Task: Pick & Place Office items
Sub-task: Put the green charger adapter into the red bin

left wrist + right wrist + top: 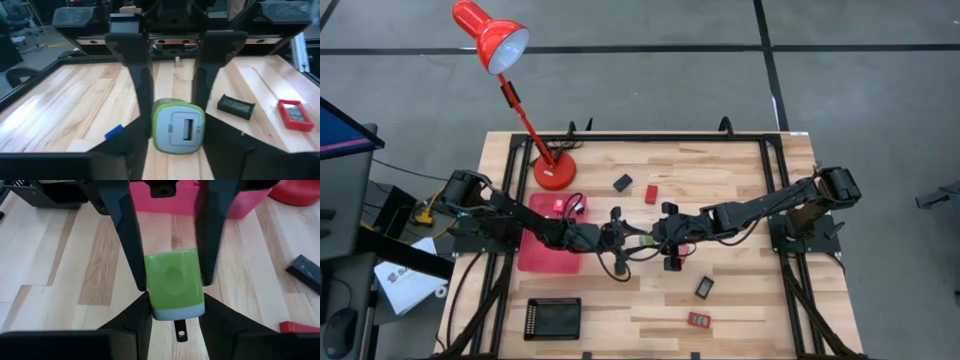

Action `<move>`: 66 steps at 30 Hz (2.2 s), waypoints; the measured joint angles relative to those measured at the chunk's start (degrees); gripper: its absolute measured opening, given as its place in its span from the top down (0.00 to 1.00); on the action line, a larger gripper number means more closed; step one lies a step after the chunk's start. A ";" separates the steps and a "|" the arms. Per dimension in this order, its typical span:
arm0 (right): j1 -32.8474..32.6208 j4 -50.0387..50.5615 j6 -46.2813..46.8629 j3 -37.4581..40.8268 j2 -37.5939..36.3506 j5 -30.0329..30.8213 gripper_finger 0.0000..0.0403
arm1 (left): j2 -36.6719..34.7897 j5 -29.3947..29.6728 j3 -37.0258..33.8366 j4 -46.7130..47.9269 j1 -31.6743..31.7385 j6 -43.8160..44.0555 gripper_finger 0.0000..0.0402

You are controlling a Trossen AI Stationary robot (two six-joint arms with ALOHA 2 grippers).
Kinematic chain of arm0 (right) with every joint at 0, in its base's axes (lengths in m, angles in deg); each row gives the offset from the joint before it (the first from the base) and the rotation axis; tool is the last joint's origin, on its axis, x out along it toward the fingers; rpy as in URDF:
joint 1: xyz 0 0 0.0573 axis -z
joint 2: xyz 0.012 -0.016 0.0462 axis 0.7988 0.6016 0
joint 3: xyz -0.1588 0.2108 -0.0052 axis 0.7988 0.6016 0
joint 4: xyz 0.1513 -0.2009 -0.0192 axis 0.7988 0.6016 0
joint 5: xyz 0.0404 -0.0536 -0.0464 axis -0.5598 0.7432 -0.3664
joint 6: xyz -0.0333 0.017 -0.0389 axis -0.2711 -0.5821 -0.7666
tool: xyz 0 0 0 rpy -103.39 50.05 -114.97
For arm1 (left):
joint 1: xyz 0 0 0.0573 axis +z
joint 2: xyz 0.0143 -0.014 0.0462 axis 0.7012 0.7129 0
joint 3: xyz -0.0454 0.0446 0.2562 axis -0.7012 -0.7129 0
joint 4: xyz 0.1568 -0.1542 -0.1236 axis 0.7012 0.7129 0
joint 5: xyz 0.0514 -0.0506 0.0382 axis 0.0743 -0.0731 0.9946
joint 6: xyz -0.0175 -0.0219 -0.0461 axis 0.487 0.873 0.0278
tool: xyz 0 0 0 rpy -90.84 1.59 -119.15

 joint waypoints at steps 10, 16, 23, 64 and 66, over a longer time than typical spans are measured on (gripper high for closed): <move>0.05 -0.17 0.33 0.04 0.00 0.73 0.65 | -0.02 -0.40 -0.02 -0.09 0.11 0.05 0.69; 0.34 -0.42 0.40 0.04 0.00 1.84 0.61 | -0.02 -0.57 -0.02 -0.04 0.42 0.39 0.69; 0.46 0.20 -0.22 0.04 -0.16 5.66 0.50 | -0.09 4.51 0.02 2.95 0.44 0.23 0.69; -4.56 10.92 16.15 11.69 -22.99 14.87 0.42 | -39.15 8.46 -3.26 102.75 -10.54 61.68 0.69; -4.59 10.91 16.43 11.69 -22.96 15.29 0.42 | -39.14 6.68 -4.25 102.82 -9.63 61.89 0.69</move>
